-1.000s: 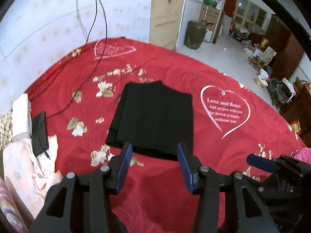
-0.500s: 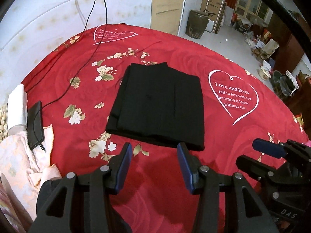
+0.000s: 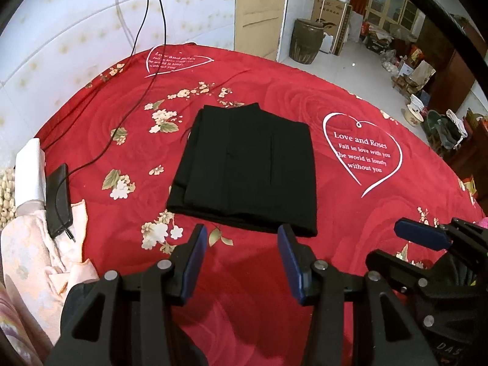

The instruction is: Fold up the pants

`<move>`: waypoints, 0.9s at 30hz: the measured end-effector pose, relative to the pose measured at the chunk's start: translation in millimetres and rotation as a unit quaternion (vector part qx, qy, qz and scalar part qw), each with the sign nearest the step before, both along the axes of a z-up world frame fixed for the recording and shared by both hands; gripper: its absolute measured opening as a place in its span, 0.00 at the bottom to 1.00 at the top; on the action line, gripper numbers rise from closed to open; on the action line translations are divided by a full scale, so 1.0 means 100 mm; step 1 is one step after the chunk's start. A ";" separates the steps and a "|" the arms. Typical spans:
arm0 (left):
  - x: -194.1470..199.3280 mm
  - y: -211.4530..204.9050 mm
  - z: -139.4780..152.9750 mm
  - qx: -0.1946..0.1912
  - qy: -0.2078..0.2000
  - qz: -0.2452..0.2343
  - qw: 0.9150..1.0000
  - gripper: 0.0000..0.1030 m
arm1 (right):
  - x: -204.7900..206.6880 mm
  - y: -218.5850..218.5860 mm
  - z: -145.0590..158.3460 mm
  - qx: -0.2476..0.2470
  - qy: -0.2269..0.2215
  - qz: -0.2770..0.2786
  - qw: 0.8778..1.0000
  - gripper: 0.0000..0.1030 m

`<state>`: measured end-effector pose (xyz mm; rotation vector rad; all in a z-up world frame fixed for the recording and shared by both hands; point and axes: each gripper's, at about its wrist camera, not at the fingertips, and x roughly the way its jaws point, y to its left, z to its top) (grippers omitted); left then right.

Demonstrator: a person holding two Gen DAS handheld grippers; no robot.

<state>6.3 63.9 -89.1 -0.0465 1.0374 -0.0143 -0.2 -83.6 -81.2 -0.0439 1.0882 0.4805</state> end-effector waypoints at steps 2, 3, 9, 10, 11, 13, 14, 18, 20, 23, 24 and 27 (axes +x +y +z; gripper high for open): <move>0.00 0.01 0.01 0.000 -0.002 0.000 1.000 0.49 | 0.00 0.00 0.01 -0.001 -0.001 0.000 1.000 0.49; 0.00 0.01 0.02 0.000 -0.003 0.000 1.000 0.49 | 0.00 0.00 0.01 0.000 -0.002 0.000 1.000 0.49; -0.01 0.01 0.04 -0.003 -0.005 0.000 1.000 0.49 | -0.01 -0.01 0.03 -0.002 -0.009 0.002 1.000 0.49; -0.01 0.01 0.04 -0.004 -0.005 -0.001 1.000 0.49 | -0.01 0.00 0.03 -0.002 -0.009 0.002 1.000 0.49; -0.01 0.01 0.05 -0.005 -0.006 -0.001 1.000 0.49 | -0.01 -0.01 0.03 -0.003 -0.009 0.002 1.000 0.49; -0.01 0.01 0.05 -0.004 -0.006 -0.002 1.000 0.49 | -0.01 0.00 0.03 -0.004 -0.009 0.003 1.000 0.49; -0.01 0.01 0.05 -0.005 -0.006 -0.002 1.000 0.49 | -0.01 0.00 0.02 -0.004 -0.008 0.003 1.000 0.49; 0.00 0.01 0.05 -0.003 -0.007 -0.001 1.000 0.49 | -0.01 0.00 0.02 -0.005 -0.008 0.003 1.000 0.49; 0.00 0.01 0.05 -0.004 -0.008 -0.001 1.000 0.49 | -0.01 0.00 0.02 -0.006 -0.007 0.003 1.000 0.49; 0.00 0.01 0.06 -0.004 -0.007 -0.001 1.000 0.49 | -0.01 0.00 0.02 -0.006 -0.006 0.005 1.000 0.49; 0.00 0.01 0.06 -0.007 -0.006 -0.001 1.000 0.49 | -0.01 0.00 0.01 -0.006 -0.005 0.005 1.000 0.49; 0.01 0.02 0.06 -0.010 -0.004 0.000 1.000 0.49 | 0.00 -0.01 0.01 -0.006 -0.004 0.005 1.000 0.49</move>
